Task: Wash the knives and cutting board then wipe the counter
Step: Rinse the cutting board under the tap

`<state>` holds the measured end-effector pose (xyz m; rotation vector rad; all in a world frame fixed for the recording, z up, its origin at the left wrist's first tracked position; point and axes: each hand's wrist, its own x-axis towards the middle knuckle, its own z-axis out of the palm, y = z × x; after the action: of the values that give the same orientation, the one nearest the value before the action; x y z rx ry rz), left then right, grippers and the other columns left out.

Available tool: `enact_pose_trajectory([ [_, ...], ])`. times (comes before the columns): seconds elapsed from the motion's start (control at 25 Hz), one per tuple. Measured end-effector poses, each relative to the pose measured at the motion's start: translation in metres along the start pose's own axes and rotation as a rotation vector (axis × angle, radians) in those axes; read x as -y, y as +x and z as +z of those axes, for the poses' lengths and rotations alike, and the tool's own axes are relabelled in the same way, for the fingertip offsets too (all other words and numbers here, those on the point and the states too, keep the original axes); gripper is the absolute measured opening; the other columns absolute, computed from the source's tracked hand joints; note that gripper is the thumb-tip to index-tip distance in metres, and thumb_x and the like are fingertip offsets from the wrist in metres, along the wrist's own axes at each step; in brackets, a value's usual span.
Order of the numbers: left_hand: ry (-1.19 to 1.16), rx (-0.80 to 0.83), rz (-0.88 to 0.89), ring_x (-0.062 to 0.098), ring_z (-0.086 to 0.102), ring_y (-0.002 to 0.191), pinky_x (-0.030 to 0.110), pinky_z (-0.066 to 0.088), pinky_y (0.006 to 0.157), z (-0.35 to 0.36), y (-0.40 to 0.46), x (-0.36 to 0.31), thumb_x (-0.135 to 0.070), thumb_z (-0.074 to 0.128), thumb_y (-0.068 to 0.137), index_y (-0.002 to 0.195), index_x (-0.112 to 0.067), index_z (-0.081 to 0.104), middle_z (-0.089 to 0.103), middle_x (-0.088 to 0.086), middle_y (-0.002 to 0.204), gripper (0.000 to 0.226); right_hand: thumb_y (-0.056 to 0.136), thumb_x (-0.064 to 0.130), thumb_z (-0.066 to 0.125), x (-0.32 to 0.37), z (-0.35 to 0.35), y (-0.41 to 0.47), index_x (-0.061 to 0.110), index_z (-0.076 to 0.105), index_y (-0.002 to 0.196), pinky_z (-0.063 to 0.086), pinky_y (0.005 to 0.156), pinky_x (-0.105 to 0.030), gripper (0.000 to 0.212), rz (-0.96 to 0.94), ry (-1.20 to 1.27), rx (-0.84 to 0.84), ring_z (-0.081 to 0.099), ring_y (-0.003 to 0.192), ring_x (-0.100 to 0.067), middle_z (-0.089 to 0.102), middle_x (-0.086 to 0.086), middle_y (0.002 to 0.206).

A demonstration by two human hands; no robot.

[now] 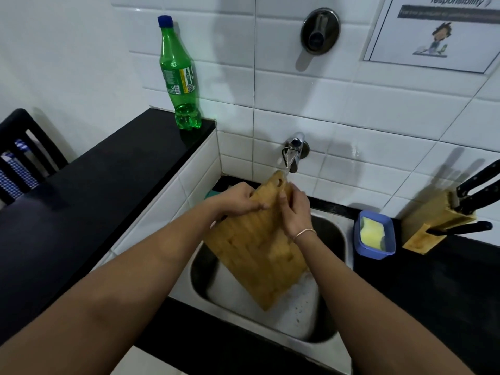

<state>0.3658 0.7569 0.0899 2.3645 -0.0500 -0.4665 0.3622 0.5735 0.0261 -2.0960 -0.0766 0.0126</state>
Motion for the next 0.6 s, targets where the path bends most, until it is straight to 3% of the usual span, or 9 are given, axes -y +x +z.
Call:
enact_pose_trajectory([
  [0.08,0.032,0.094,0.041,0.019,0.070,0.081,0.033,0.059,0.075,-0.005,0.000,0.000,-0.055,0.072,0.082,0.096,-0.014,0.072,0.073,0.005,0.091,0.043,0.097,0.059,0.042,-0.004,-0.016,-0.003,0.022,0.058,0.114,0.049,0.086,-0.038,0.043,0.015,0.127,-0.005,0.060,0.103,-0.023,0.065,0.001,0.105],
  [0.16,0.072,0.174,0.074,0.019,0.069,0.089,0.034,0.057,0.083,-0.006,0.001,0.006,-0.053,0.070,0.085,0.096,-0.025,0.069,0.071,0.000,0.096,0.030,0.101,0.045,0.047,-0.007,-0.021,-0.005,0.016,0.062,0.090,0.049,0.074,-0.037,0.035,0.008,0.197,-0.005,0.058,0.077,-0.011,0.063,0.002,0.081],
  [0.24,0.075,0.201,0.084,0.020,0.068,0.092,0.035,0.055,0.087,-0.007,0.000,0.014,-0.049,0.068,0.088,0.091,-0.031,0.066,0.070,-0.002,0.097,0.019,0.101,0.040,0.049,-0.005,-0.018,-0.010,0.023,0.058,0.076,0.042,0.065,-0.029,0.032,-0.010,0.210,-0.024,0.051,0.063,-0.002,0.057,0.008,0.069],
  [0.36,-0.002,0.140,0.071,0.020,0.069,0.092,0.036,0.056,0.086,-0.011,0.000,0.018,-0.046,0.070,0.089,0.096,-0.021,0.071,0.072,0.003,0.099,0.026,0.100,0.041,0.051,0.004,-0.014,-0.009,0.028,0.055,0.073,0.038,0.061,-0.024,0.030,-0.002,0.162,-0.104,0.051,0.065,-0.003,0.057,0.011,0.069],
  [0.52,-0.003,-0.048,0.188,0.019,0.065,0.078,0.026,0.047,0.067,-0.007,0.006,-0.004,-0.050,0.068,0.089,0.080,-0.018,0.070,0.068,0.004,0.079,0.034,0.100,0.040,0.050,0.002,-0.023,-0.007,0.026,0.055,0.073,0.040,0.064,-0.027,0.030,0.045,0.207,-0.245,0.051,0.067,-0.005,0.056,0.011,0.069],
  [0.6,0.086,-0.071,0.247,0.017,0.058,0.068,0.028,0.040,0.061,0.001,0.011,-0.022,-0.054,0.060,0.092,0.071,-0.019,0.063,0.060,0.003,0.070,0.041,0.101,0.039,0.048,-0.008,-0.027,-0.010,0.022,0.058,0.077,0.044,0.069,-0.031,0.031,0.098,0.289,-0.298,0.053,0.071,-0.011,0.059,0.006,0.072],
])
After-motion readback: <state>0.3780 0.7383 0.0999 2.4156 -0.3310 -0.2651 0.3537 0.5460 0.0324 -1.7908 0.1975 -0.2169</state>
